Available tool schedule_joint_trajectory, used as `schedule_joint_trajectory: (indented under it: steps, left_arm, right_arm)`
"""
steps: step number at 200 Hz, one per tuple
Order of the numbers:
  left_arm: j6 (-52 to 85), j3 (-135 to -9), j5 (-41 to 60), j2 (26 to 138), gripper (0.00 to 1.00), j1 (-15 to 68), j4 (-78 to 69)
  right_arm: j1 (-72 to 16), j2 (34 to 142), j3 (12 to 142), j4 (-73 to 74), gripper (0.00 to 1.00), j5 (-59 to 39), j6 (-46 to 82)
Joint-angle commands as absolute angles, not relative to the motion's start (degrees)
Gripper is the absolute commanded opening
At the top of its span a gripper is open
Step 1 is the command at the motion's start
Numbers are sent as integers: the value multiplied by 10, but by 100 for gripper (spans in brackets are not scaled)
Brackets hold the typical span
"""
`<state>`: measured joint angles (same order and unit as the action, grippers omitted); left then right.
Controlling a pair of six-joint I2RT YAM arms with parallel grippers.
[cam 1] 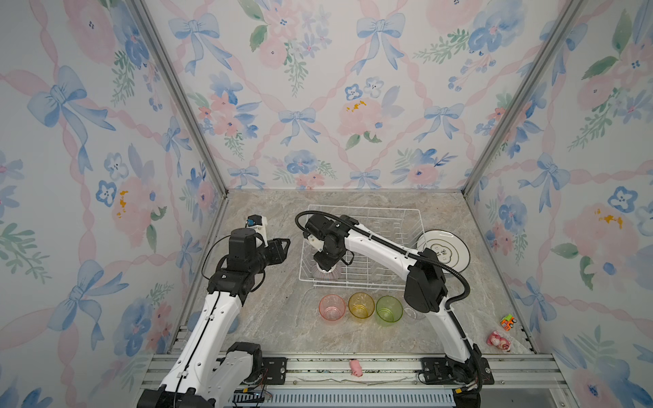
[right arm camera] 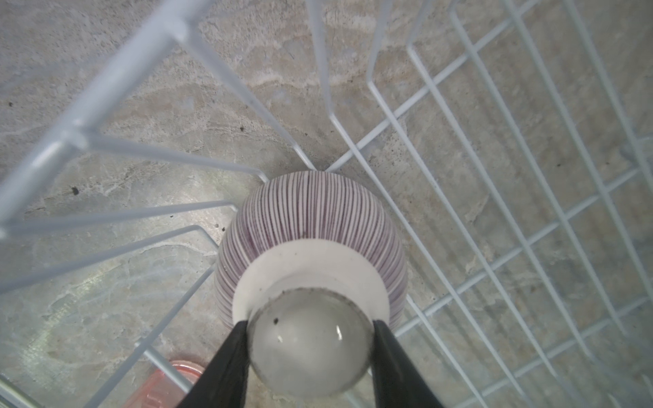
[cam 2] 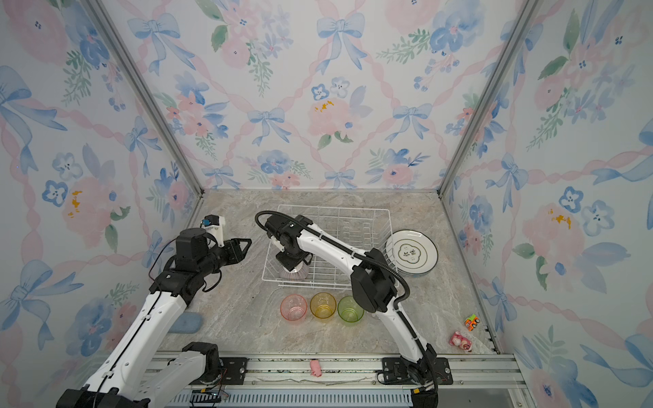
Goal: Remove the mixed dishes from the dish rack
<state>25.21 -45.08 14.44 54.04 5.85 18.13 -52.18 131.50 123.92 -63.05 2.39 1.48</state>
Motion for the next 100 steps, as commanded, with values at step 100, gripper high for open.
schedule_joint_trajectory:
  steps: [100]
  left_arm:
    - [242, -445, 213, 580, 47, 61, 180]
  right_arm:
    - [-509, 1237, 1196, -620, 31, 96, 17]
